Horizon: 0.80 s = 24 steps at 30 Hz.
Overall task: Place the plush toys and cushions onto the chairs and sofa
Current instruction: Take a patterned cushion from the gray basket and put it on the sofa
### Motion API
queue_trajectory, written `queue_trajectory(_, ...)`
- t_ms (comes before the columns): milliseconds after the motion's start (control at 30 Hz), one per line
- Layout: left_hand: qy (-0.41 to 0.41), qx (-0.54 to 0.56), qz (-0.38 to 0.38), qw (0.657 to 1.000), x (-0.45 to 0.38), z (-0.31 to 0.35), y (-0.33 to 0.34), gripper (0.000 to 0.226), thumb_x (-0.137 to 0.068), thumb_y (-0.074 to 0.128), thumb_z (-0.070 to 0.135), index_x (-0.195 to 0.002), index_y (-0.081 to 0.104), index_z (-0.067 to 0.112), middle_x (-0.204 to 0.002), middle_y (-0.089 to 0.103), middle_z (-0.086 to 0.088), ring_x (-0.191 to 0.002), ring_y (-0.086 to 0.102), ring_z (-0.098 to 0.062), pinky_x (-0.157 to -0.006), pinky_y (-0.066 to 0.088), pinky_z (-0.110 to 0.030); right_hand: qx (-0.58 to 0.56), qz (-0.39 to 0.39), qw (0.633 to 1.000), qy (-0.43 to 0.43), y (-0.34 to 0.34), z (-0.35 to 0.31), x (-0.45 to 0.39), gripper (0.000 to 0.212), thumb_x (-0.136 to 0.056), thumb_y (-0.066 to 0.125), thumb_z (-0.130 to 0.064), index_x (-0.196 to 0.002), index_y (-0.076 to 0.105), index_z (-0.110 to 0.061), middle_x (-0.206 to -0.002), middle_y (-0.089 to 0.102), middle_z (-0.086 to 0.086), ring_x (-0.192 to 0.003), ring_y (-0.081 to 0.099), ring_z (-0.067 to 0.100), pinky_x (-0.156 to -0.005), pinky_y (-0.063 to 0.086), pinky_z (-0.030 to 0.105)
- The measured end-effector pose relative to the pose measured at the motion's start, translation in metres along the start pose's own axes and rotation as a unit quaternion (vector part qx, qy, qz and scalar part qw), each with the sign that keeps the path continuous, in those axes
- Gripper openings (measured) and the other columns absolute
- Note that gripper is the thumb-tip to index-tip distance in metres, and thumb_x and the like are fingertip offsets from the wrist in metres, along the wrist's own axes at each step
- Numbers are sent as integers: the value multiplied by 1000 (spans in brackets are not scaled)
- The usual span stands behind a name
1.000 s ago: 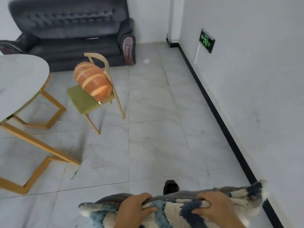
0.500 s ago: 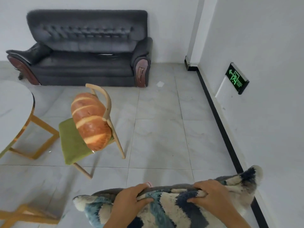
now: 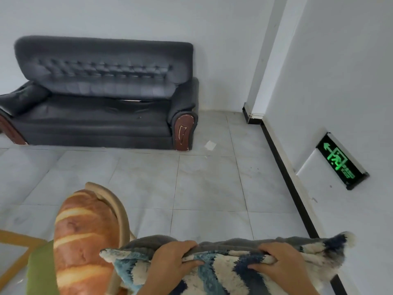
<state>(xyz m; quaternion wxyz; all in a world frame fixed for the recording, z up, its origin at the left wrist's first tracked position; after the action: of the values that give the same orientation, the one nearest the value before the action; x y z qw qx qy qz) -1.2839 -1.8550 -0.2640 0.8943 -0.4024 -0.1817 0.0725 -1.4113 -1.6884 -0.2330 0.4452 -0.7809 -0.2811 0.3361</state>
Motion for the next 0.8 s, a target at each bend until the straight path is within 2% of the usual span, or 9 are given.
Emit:
queue_trajectory(67, -26, 22, 13, 999, -45, -26, -20, 37, -59, 44, 82, -73, 38, 48, -77, 54, 13, -72, 48, 1, -74, 44, -20, 15, -14, 1000, -17, 26, 9, -59, 69, -70, 11, -83, -49, 60, -38, -46, 27, -34, -36, 33, -8, -36, 30, 4)
queue_trajectory(167, -76, 60, 53, 994, -111, -70, -58, 47, -39, 39, 92, -62, 39, 52, -69, 51, 16, -67, 44, 6, -70, 43, -15, 0, -54, 998, -24, 66, 21, -156, 68, -62, 12, -88, -47, 56, -38, -38, 24, -34, -38, 39, -6, -40, 21, -2)
queue_trajectory(267, -130, 95, 82, 984, -165, -102, -114, 69, -21, 19, 100, -68, 37, 53, -67, 50, 25, -74, 48, 5, -67, 38, -2, -1, -65, 993, -94, 92, 15, -261, 70, -69, 9, -84, -45, 56, -38, -37, 31, -32, -58, 48, -10, -45, 29, 0)
queue_trajectory(367, -161, 98, 126, 974, -213, -133, -177, 80, -9, 5, 99, -74, 30, 60, -76, 43, 37, -82, 46, 8, -68, 33, 8, -2, -41, 985, -169, 104, -6, -363, 73, -74, 6, -79, -45, 59, -38, -38, 45, -27, -46, 47, -5, -43, 28, 1)
queue_trajectory(467, -192, 99, 144, 966, -251, -163, -219, 67, -11, 12, 99, -68, 35, 72, -62, 50, 49, -77, 43, 15, -68, 32, 10, -41, -61, 976, -206, 132, -20, -439, 73, -75, 19, -78, -49, 64, -27, -42, 58, -18, -43, 48, -1, -53, 38, 13)
queue_trajectory(567, -200, 106, 135, 965, -292, -194, -251, 73, -20, 11, 100, -82, 28, 63, -62, 43, 58, -77, 42, 17, -69, 31, 11, -33, -88, 973, -210, 170, -24, -499, 67, -74, 21, -78, -47, 62, -33, -41, 54, -25, -45, 46, -4, -52, 33, 7)
queue_trajectory(667, -196, 113, 112, 968, -340, -231, -285, 30, -59, 46, 78, -72, 33, 54, -63, 45, 54, -65, 46, 18, -72, 35, 5, 21, -115, 974, -196, 210, -34, -561, 73, -72, 4, -80, -45, 60, -41, -40, 45, -34, -44, 41, -11, -56, 26, 0)
queue_trajectory(733, -205, 122, 105, 965, -373, -267, -311, 28, -60, 51, 75, -72, 36, 54, -65, 53, 36, -72, 48, 16, -69, 34, 6, 2, -126, 975, -181, 240, -36, -606, 78, -56, 3, -90, -51, 62, -40, -41, 45, -35, -49, 43, -12, -56, 27, -4)
queue_trajectory(800, -211, 113, 107, 965, -407, -302, -347, 38, -47, 45, 84, -71, 38, 55, -71, 53, 32, -75, 50, 13, -74, 38, 4, -64, -131, 983, -115, 267, -32, -655, 84, -26, 11, -98, -57, 61, -38, -40, 44, -32, -56, 38, -12, -60, 30, 0)
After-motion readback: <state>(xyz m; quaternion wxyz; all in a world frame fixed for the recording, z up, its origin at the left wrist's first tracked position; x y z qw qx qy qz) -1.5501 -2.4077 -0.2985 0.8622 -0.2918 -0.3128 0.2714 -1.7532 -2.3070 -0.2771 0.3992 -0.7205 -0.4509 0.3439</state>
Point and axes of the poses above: each hand's wrist, its own x-axis away from the middle knuckle, its own y-axis out of the palm, z = x × y, the point moved 8 cm from there along -x, towards the middle knuckle
